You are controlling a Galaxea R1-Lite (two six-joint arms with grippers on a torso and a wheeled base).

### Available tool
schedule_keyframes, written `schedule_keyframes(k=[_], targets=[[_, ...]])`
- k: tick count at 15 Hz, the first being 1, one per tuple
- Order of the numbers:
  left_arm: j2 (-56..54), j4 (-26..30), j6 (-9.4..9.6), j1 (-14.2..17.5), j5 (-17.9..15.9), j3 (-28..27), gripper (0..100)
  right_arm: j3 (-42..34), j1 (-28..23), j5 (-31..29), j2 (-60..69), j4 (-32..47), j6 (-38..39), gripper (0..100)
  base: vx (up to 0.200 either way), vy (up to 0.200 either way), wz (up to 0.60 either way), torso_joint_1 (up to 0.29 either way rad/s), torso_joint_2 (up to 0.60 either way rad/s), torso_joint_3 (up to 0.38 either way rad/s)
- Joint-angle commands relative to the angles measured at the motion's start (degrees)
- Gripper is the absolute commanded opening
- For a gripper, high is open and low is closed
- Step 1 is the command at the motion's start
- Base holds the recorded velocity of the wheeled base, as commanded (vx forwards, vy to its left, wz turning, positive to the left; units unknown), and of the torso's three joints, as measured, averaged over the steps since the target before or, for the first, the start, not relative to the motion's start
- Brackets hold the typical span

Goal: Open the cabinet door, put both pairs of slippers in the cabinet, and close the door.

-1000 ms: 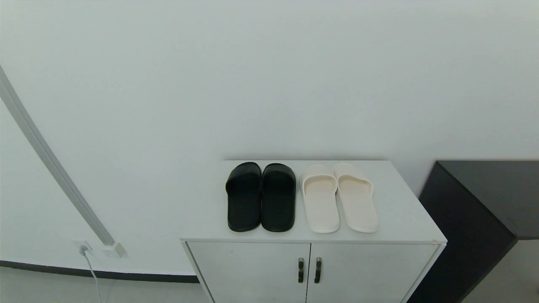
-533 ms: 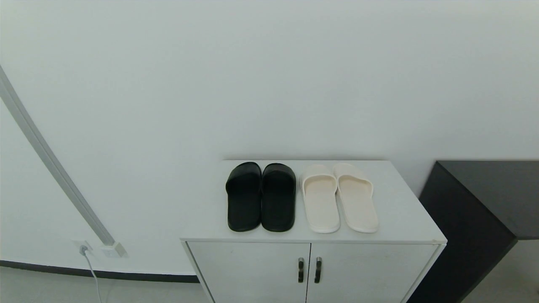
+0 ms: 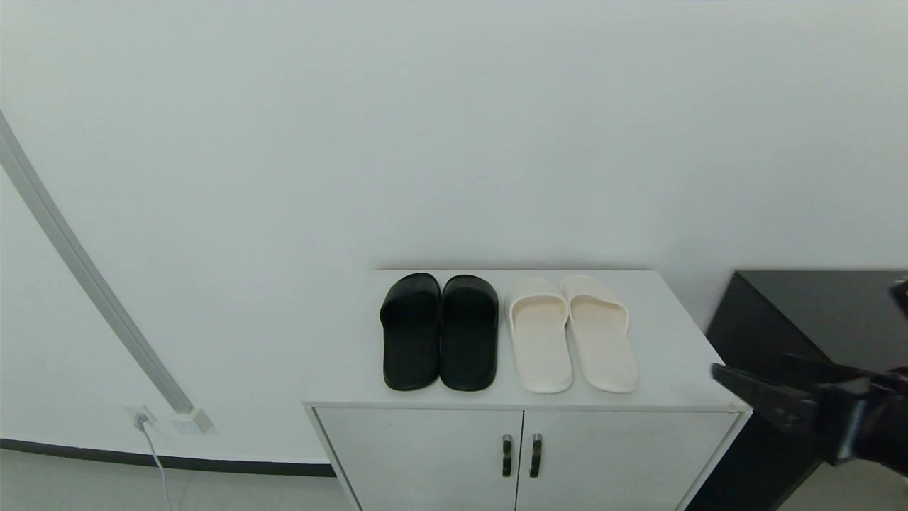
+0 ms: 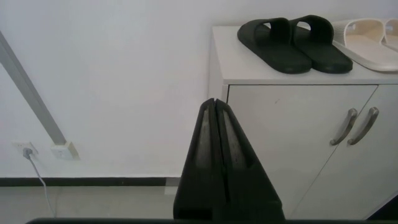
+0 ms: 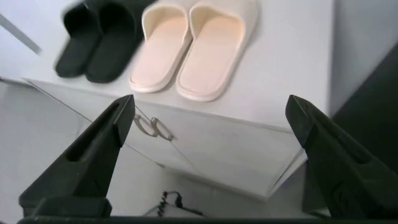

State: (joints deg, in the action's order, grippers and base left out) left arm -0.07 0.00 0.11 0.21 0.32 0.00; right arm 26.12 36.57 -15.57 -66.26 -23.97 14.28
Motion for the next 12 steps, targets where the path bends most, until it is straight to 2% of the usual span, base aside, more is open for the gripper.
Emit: schedule_keyframes(k=[1, 4, 6, 12], targets=[[0.07, 0.00, 0.24, 0.06, -0.05, 0.00, 0, 7.36, 6.06, -5.35, -13.02, -1.35, 2.07, 100, 0.000, 0.000, 0.00, 0.000, 0.00, 0.000], [0.07, 0.00, 0.24, -0.03, 0.03, 0.00, 0, 14.22, 7.90, -12.47, -24.97, -4.25, 4.53, 100, 0.000, 0.000, 0.00, 0.000, 0.00, 0.000], [0.07, 0.00, 0.24, 0.06, 0.03, 0.00, 0, 16.68, 7.90, -16.34, -31.04, -9.08, 4.27, 100, 0.000, 0.000, 0.00, 0.000, 0.00, 0.000], [0.07, 0.00, 0.15, 0.06, 0.03, 0.00, 0, 27.75, 7.81, -21.26, -46.07, -11.80, 4.09, 100, 0.000, 0.000, 0.00, 0.000, 0.00, 0.000]])
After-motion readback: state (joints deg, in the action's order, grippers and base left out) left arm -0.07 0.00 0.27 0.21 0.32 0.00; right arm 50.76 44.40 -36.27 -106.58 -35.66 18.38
